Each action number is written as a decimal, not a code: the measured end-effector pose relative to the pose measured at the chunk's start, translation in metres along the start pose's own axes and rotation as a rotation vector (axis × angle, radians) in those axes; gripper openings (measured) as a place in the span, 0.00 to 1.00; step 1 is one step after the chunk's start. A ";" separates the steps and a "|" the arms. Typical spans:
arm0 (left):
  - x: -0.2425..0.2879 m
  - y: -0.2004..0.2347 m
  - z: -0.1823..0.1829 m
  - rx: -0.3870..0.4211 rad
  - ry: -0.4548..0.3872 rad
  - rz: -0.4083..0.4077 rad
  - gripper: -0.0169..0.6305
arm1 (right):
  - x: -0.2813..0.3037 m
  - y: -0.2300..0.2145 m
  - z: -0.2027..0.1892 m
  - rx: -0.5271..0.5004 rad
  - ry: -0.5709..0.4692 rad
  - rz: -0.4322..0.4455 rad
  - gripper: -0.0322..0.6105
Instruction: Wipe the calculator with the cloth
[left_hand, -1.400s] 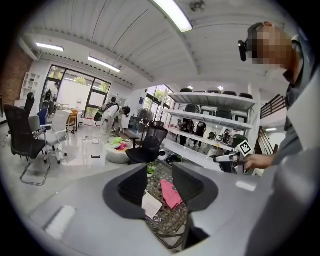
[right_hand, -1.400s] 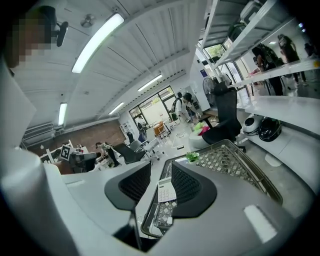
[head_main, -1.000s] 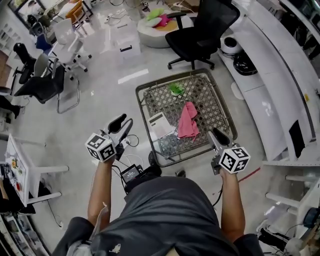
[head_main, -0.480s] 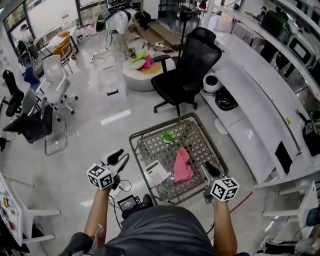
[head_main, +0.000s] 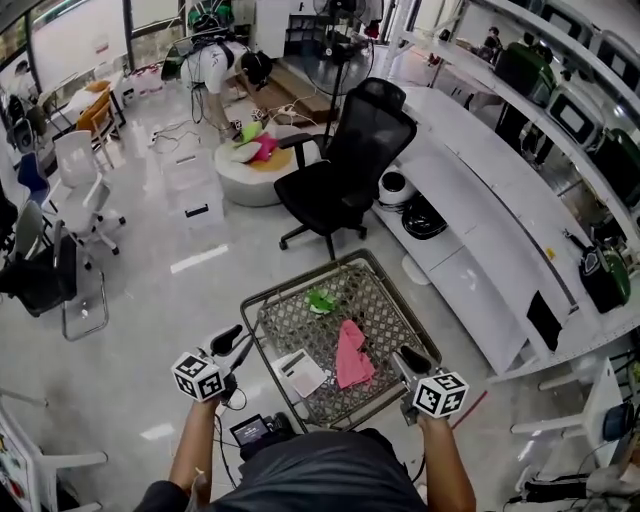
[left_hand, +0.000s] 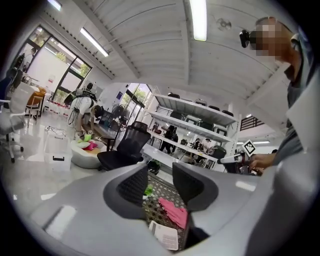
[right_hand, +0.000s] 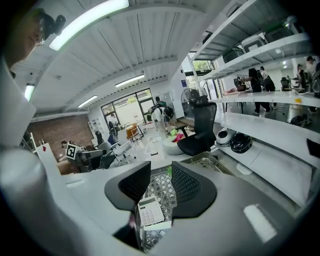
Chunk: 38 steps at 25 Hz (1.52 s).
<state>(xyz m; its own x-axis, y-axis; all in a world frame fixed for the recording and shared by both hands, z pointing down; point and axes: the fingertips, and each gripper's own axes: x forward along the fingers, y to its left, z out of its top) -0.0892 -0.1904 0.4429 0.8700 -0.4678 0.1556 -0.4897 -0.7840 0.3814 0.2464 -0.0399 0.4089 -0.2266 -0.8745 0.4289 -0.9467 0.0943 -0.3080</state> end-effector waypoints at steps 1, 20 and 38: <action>-0.001 0.003 -0.003 -0.007 0.004 0.002 0.28 | 0.004 0.001 -0.001 -0.001 0.009 0.001 0.22; -0.022 0.004 -0.022 -0.081 0.004 0.226 0.28 | 0.109 -0.050 -0.039 -0.005 0.196 0.130 0.22; -0.043 -0.001 -0.095 -0.187 0.063 0.328 0.28 | 0.210 -0.079 -0.196 -0.008 0.527 0.156 0.28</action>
<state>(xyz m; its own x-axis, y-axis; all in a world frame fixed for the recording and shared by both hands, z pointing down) -0.1208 -0.1303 0.5223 0.6733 -0.6512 0.3503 -0.7291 -0.5058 0.4610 0.2290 -0.1379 0.6899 -0.4464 -0.4932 0.7466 -0.8939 0.2087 -0.3966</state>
